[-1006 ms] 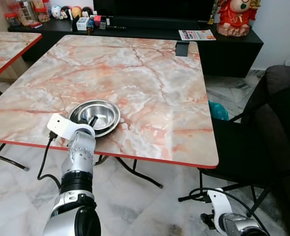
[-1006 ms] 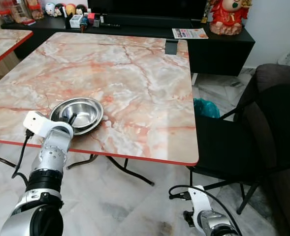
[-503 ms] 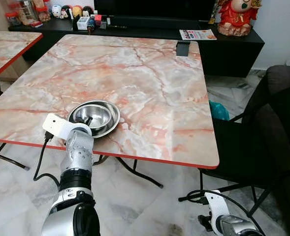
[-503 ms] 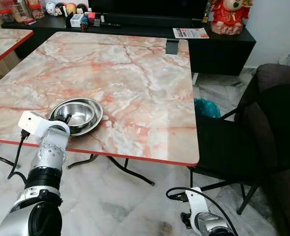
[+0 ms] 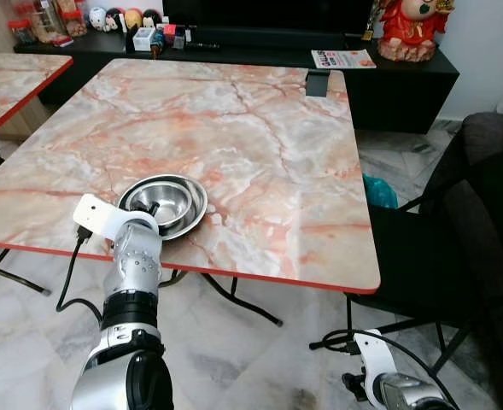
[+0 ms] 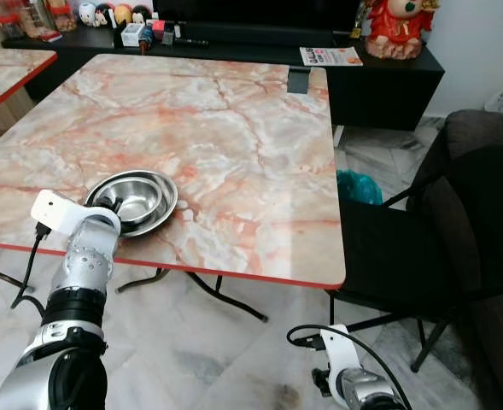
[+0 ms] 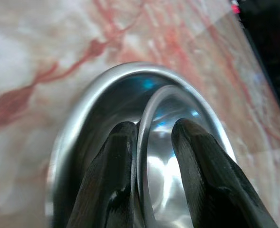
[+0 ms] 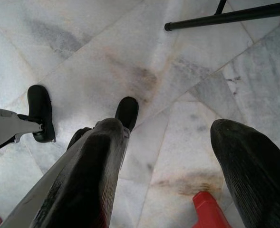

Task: Setting the table

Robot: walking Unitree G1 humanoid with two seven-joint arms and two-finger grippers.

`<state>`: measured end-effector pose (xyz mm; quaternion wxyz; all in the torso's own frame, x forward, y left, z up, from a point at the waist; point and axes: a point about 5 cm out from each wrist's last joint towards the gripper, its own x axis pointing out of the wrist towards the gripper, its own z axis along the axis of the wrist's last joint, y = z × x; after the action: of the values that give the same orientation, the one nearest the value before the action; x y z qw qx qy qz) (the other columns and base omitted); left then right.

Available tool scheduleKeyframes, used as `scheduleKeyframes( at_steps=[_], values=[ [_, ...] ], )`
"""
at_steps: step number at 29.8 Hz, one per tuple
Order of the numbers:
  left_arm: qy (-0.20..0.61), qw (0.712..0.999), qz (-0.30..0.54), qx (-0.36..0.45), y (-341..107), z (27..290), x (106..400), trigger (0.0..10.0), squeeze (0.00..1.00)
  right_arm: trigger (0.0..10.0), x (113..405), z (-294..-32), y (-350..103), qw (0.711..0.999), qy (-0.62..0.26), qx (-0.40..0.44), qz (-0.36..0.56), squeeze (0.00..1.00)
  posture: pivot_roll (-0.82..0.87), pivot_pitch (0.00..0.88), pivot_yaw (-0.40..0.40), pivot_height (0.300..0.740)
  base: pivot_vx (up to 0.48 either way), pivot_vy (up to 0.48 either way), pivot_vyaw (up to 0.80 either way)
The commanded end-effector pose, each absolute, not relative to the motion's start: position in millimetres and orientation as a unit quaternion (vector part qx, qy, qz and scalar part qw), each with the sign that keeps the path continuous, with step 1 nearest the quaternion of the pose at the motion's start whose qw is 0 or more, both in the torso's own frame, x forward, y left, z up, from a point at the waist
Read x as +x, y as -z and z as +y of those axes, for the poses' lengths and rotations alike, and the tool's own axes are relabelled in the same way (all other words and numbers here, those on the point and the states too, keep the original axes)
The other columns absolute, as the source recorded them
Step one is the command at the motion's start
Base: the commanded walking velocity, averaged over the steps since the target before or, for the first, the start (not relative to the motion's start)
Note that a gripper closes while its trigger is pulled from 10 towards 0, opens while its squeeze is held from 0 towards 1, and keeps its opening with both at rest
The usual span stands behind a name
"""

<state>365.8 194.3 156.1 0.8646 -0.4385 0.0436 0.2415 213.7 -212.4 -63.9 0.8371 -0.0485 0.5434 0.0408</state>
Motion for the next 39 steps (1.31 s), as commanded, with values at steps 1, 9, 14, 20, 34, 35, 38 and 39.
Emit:
scheduleKeyframes(
  at_steps=[1, 9, 14, 20, 34, 35, 38, 39],
  values=[
    [-0.222, 0.87, 0.029, -0.44, -176.3, 190.6, 369.1, 10.0, 0.0, 10.0, 216.9, -213.2, 61.7, 0.839, -0.04, -0.049, 0.54, 0.0, -0.1, 0.066, -0.018, 0.74, 0.0, 0.0, 0.0],
    [-0.203, 0.876, 0.023, -0.438, -199.3, 190.2, 369.4, 10.0, 0.0, 10.0, 217.7, -211.6, 61.7, 0.84, -0.04, -0.049, 0.539, 0.0, -0.09, 0.06, -0.02, 0.74, 0.0, 0.0, 0.0],
    [-0.196, 0.884, 0.033, -0.423, -204.8, 190.6, 367.4, 10.0, 0.0, 10.0, 218.1, -210.2, 61.8, 0.84, -0.041, -0.049, 0.538, 0.0, -0.09, 0.058, -0.019, 0.74, 0.0, 0.0, 0.0],
    [-0.193, 0.893, 0.028, -0.407, -207.7, 193.4, 365.7, 10.0, 0.0, 10.0, 216.1, -212.0, 62.7, 0.84, -0.04, -0.049, 0.538, 0.0, -0.09, 0.058, -0.019, 0.74, 0.0, 0.0, 0.0],
    [-0.229, 0.971, -0.06, 0.009, -180.7, 246.0, 324.7, 10.0, 0.0, 10.0, 235.1, -215.3, 50.9, 0.885, 0.005, -0.027, 0.464, 0.0, -0.09, 0.061, -0.005, 0.74, 0.0, 0.0, 0.0],
    [-0.24, 0.968, -0.064, 0.023, -178.4, 252.2, 318.0, 10.0, 0.0, 10.0, 235.7, -215.7, 50.4, 0.887, 0.006, -0.027, 0.461, 0.0, -0.09, 0.061, -0.005, 0.74, 0.0, 0.0, 0.0],
    [-0.26, 0.961, -0.073, 0.05, -175.8, 262.6, 304.3, 10.0, 0.0, 10.0, 235.9, -217.0, 49.9, 0.89, 0.009, -0.026, 0.455, 0.0, -0.09, 0.061, -0.005, 0.74, 0.0, 0.0, 0.0],
    [-0.268, 0.959, -0.072, 0.06, -175.3, 265.9, 300.3, 10.0, 0.0, 10.0, 235.8, -218.2, 49.7, 0.892, 0.01, -0.026, 0.452, 0.0, -0.09, 0.061, -0.005, 0.74, 0.0, 0.0, 0.0]
  ],
)
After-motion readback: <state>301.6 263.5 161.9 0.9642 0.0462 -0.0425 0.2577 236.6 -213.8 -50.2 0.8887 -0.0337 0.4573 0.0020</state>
